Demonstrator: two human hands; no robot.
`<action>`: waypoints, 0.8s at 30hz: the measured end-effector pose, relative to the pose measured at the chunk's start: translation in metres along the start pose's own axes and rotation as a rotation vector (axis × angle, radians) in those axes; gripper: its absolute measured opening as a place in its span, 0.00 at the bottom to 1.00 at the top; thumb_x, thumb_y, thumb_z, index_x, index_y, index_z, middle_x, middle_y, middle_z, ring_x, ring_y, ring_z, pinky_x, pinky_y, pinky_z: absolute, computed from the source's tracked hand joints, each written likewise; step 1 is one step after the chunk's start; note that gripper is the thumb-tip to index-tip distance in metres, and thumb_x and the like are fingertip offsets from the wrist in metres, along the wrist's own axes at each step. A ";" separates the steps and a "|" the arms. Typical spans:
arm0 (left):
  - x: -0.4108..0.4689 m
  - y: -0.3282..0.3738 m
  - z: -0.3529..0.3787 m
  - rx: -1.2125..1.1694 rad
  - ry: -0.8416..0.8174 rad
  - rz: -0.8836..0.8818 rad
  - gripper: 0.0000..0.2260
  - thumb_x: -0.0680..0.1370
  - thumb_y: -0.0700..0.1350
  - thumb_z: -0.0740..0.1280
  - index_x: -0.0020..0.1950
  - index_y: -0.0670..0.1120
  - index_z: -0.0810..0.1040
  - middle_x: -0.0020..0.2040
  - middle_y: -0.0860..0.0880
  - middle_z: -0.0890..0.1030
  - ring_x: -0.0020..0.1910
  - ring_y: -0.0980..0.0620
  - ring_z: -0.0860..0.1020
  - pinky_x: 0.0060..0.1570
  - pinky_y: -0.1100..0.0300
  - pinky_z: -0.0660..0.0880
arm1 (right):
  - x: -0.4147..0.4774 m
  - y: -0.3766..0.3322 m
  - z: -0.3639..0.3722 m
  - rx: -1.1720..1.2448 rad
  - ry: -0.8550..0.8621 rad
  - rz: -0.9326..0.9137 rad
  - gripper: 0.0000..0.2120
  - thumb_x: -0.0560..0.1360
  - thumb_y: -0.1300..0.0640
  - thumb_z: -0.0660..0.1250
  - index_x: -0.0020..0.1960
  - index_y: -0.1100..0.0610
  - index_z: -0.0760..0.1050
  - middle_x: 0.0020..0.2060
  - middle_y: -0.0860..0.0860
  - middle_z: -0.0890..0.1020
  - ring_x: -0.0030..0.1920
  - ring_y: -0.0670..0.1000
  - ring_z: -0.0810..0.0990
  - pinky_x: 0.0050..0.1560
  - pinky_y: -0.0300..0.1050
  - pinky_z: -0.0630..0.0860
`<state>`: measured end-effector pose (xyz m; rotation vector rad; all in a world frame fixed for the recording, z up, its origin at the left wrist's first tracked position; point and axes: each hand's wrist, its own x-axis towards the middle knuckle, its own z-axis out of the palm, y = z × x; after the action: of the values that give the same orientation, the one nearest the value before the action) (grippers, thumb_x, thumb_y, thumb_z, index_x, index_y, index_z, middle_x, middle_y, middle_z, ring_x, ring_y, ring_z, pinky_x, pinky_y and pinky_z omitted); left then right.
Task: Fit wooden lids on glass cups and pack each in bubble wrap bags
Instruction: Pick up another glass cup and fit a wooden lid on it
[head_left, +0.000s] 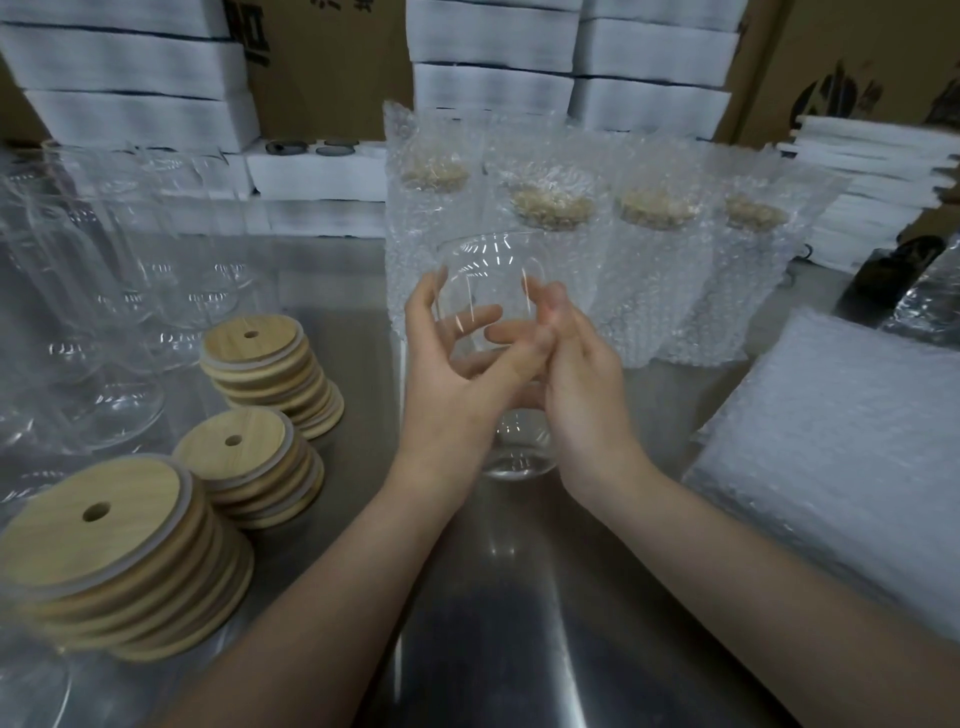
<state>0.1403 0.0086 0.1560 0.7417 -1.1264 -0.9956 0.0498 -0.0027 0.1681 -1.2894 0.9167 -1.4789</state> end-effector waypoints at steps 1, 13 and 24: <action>0.000 -0.001 0.000 -0.021 0.011 0.015 0.33 0.69 0.49 0.74 0.70 0.56 0.63 0.62 0.44 0.77 0.52 0.49 0.84 0.43 0.56 0.81 | 0.001 0.000 -0.001 0.023 0.007 0.018 0.12 0.77 0.38 0.59 0.49 0.39 0.81 0.45 0.53 0.86 0.47 0.56 0.86 0.42 0.46 0.84; 0.007 0.004 -0.006 -0.331 -0.054 -0.225 0.27 0.73 0.55 0.62 0.70 0.44 0.70 0.61 0.40 0.80 0.57 0.42 0.82 0.51 0.48 0.81 | 0.005 -0.006 -0.013 0.054 0.032 0.166 0.13 0.80 0.46 0.63 0.48 0.49 0.85 0.36 0.52 0.83 0.32 0.51 0.79 0.34 0.44 0.76; 0.015 0.000 -0.013 -0.085 0.039 -0.003 0.18 0.75 0.58 0.63 0.59 0.50 0.68 0.47 0.59 0.84 0.43 0.58 0.84 0.39 0.61 0.80 | 0.007 -0.008 -0.013 0.374 -0.263 0.405 0.30 0.77 0.33 0.54 0.68 0.53 0.72 0.54 0.57 0.83 0.52 0.57 0.83 0.46 0.54 0.82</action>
<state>0.1546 -0.0049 0.1578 0.6918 -1.0428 -1.0211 0.0360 -0.0078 0.1758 -0.9280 0.6422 -1.0699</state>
